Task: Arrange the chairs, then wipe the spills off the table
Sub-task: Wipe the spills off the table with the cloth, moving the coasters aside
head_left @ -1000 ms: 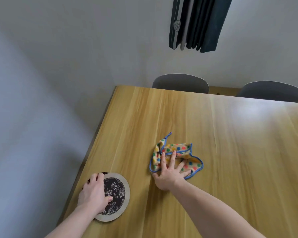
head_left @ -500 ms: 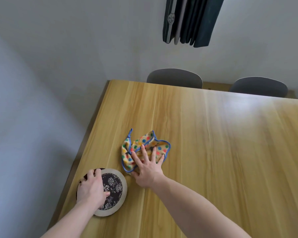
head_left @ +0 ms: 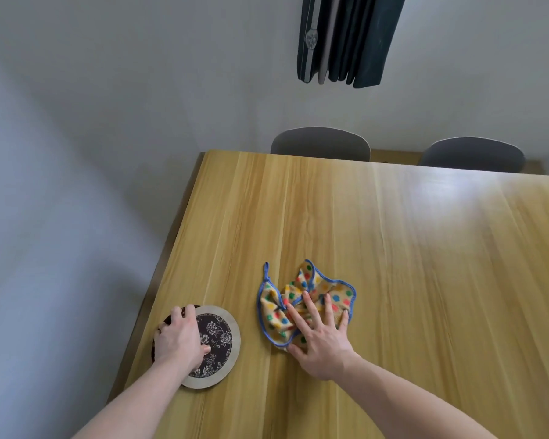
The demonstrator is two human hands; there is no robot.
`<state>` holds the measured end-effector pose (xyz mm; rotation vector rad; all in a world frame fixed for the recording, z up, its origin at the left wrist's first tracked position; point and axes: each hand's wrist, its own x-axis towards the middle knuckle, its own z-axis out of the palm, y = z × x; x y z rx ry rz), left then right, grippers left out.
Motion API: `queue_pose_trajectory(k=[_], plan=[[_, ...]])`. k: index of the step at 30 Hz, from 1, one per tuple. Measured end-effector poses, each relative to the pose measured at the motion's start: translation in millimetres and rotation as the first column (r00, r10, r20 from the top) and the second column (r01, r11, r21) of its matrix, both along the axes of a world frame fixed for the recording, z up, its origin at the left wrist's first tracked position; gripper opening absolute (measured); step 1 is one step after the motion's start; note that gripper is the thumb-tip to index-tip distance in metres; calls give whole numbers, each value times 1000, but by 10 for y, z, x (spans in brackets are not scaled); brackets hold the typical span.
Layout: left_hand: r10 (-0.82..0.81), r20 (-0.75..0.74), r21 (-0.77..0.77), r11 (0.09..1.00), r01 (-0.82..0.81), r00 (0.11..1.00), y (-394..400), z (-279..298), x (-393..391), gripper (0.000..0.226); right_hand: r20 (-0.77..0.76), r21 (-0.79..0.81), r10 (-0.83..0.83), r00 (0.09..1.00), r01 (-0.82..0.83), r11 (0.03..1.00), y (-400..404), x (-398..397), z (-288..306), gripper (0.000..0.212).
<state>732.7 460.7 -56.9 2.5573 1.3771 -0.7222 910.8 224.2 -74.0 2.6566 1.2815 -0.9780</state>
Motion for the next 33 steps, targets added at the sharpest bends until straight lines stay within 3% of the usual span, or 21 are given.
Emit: queue_pose_trajectory(k=[19,24,33], plan=[[70,-40,17,997,-69,997,-162,40,35,92,-36,-155,-327,944,318,935,-1374,258,51,89],[-141,-4,123,982,140,990,-570,132,204,100,-51,-204,-401,914,384,901,-1788,368,79,90],[-309,181,-138,932,335,934,-1946,272,988,87,-78,-234,-474,877,446,864,-2667,672,119,94]])
